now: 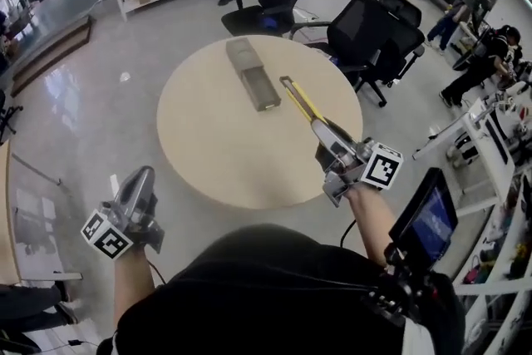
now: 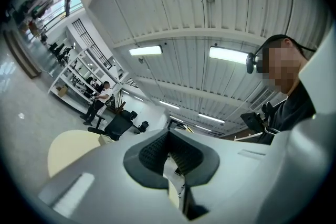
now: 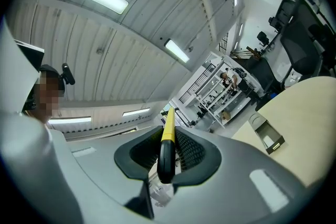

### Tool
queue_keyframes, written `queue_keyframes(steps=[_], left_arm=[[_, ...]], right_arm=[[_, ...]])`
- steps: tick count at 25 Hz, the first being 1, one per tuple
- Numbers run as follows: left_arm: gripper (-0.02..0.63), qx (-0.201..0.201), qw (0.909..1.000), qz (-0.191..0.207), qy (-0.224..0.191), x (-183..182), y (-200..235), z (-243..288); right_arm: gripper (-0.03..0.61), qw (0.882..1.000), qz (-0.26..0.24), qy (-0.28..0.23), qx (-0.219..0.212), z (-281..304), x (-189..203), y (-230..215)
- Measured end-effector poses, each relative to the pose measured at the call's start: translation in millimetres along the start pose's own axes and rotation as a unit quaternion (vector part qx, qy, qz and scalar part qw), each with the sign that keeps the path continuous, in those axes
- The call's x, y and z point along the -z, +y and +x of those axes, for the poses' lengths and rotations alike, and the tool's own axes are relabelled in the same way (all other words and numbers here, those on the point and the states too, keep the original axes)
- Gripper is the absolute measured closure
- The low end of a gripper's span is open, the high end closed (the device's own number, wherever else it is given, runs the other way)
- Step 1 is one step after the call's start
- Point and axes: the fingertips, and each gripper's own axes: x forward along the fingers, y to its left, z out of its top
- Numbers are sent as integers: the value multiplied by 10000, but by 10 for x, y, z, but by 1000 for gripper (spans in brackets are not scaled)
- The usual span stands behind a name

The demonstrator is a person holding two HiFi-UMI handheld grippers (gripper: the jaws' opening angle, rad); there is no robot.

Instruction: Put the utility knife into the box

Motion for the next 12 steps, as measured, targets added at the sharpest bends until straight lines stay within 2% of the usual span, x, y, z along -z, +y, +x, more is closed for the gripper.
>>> queue_keyframes(steps=[7, 12], left_arm=[[617, -73, 9999, -78, 124, 102, 209, 278], [617, -99, 9994, -84, 315, 358, 305, 1010]], right_arm=[[491, 9996, 271, 31, 119, 156, -53, -394], [491, 9985, 530, 67, 73, 135, -310, -1056]])
